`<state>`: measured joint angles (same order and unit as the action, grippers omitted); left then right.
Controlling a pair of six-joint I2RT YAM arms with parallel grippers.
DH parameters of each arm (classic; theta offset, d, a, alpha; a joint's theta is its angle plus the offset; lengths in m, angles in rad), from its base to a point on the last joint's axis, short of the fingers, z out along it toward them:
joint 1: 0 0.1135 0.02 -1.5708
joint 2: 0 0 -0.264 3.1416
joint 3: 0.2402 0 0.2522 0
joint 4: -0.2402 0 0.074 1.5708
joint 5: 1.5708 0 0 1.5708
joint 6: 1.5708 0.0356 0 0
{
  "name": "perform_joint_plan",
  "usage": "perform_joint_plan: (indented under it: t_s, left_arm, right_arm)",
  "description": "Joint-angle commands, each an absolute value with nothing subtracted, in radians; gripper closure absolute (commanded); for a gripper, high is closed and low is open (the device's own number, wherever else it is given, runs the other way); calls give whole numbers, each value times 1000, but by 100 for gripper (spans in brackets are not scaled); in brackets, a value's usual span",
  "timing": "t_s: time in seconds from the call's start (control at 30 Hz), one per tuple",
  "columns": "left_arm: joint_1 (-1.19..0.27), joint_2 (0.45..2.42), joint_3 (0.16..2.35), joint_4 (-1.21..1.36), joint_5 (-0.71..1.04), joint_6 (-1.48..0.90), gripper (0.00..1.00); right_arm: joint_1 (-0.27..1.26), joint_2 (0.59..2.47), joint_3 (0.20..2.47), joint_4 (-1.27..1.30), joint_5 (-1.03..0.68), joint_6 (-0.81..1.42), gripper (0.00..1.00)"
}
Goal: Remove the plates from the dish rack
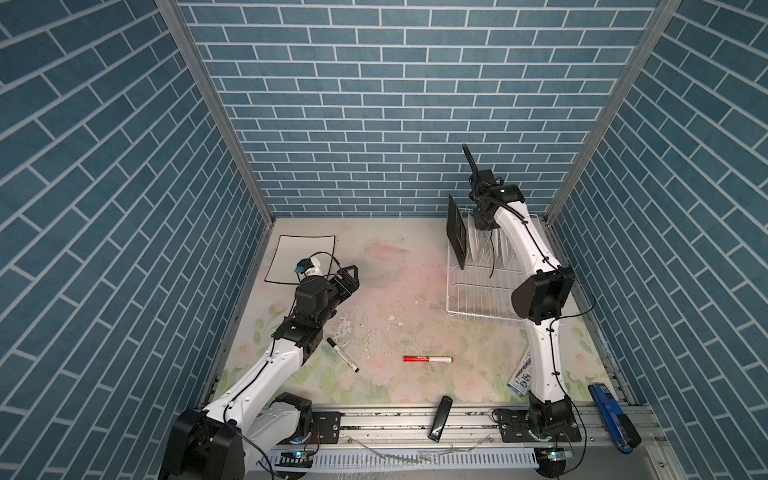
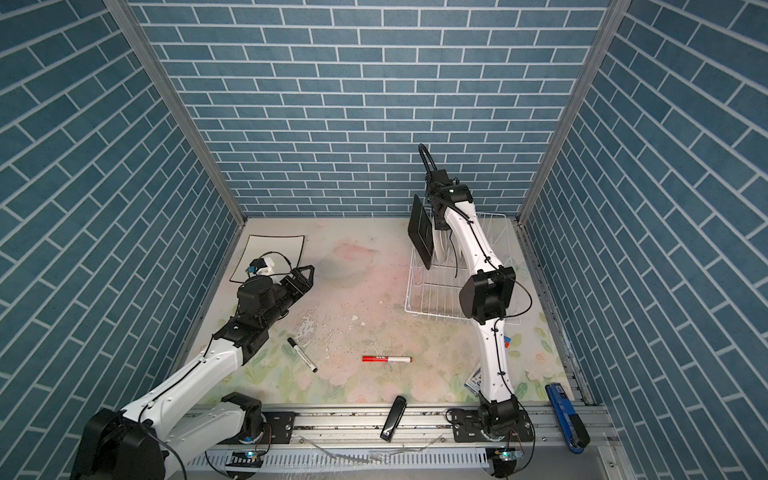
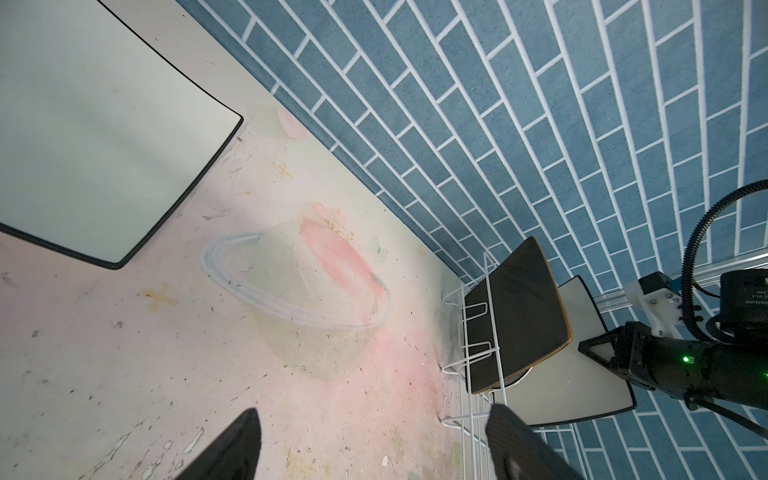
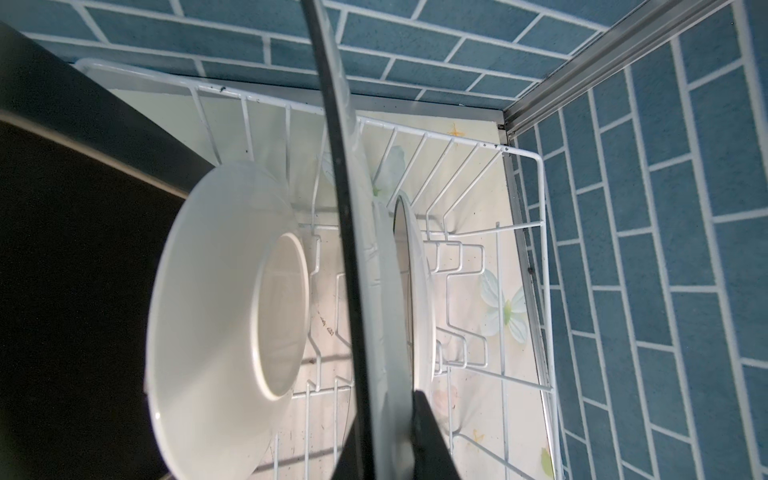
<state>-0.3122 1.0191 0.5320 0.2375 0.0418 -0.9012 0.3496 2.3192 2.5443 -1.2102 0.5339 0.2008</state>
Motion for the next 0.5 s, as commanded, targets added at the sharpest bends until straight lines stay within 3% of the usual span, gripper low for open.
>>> perform_joint_plan:
  t_s: [0.0, 0.47]
  left_arm:
    - [-318, 1003, 517, 219, 38, -887, 13]
    - [-318, 1003, 510, 222, 33, -887, 13]
  right_arm:
    - [360, 2241, 2586, -1179, 612, 167, 100]
    - [368, 2207, 2585, -1161, 637, 156, 100]
